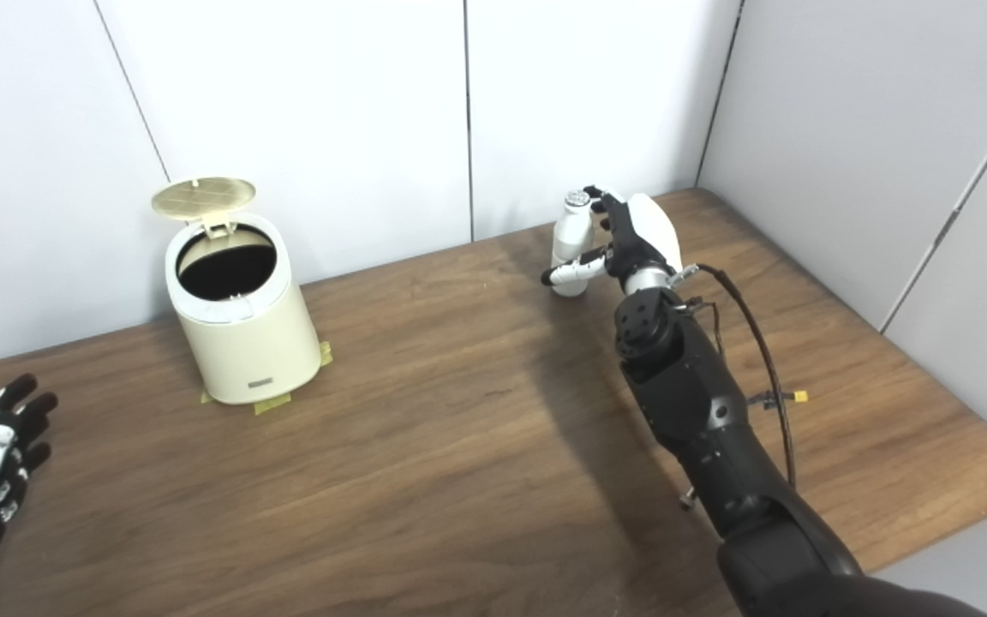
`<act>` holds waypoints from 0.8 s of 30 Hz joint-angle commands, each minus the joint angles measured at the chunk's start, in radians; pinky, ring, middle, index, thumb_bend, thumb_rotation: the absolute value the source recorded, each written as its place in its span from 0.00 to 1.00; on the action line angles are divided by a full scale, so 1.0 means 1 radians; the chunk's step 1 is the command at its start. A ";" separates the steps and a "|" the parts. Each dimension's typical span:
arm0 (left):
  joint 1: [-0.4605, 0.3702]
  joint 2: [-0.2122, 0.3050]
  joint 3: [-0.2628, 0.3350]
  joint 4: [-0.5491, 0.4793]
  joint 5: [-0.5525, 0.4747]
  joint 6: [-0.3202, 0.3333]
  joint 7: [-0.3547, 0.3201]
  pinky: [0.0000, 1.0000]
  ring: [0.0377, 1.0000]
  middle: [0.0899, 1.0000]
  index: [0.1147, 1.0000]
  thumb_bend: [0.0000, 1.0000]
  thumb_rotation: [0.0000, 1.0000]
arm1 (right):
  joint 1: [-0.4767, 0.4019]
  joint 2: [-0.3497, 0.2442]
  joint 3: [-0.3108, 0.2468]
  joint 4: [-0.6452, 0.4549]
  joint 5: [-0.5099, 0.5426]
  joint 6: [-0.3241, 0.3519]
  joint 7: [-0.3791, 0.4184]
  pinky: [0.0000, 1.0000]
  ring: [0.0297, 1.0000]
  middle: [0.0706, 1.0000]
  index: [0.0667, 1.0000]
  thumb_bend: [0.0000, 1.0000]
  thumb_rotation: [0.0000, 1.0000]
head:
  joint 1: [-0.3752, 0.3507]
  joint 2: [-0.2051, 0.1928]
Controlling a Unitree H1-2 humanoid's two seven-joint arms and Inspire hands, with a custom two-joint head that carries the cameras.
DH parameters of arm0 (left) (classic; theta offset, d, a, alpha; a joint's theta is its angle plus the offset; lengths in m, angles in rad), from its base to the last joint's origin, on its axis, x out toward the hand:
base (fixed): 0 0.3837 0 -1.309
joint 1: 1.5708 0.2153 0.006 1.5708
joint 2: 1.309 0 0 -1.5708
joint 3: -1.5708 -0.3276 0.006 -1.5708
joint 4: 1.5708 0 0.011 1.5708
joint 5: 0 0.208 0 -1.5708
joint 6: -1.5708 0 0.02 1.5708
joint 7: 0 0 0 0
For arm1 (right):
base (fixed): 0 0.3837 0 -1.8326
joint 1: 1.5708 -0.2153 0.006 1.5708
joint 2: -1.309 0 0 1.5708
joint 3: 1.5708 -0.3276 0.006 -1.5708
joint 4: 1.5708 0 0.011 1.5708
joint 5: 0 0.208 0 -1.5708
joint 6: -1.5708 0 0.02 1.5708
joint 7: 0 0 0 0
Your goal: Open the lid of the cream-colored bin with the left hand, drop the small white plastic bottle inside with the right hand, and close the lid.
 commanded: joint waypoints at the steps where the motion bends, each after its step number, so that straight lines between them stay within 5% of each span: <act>1: -0.045 0.041 -0.014 -0.049 -0.002 -0.001 0.040 1.00 0.97 0.93 1.00 0.17 0.82 | -0.038 -0.013 -0.001 -0.007 -0.002 -0.061 -0.031 0.65 0.78 0.82 0.82 0.82 0.11 | 0.000 0.001; 18: -0.063 0.085 -0.080 -0.069 -0.083 -0.001 0.132 1.00 1.00 0.94 1.00 0.11 0.85 | -0.040 0.003 -0.004 0.013 0.019 -0.120 -0.052 0.68 0.76 0.78 0.78 0.78 0.11 | 0.003 0.007; 20: -0.064 0.090 -0.086 -0.070 -0.092 -0.001 0.142 1.00 1.00 0.94 1.00 0.12 0.85 | -0.041 0.007 -0.011 0.027 0.027 -0.142 -0.066 0.65 0.73 0.77 0.76 0.77 0.09 | 0.003 0.007; 24: -0.064 0.097 -0.090 -0.072 -0.097 -0.001 0.145 1.00 1.00 0.93 1.00 0.10 0.85 | -0.046 0.031 -0.042 0.047 0.043 -0.171 -0.129 0.49 0.54 0.58 0.67 0.77 0.01 | 0.003 0.009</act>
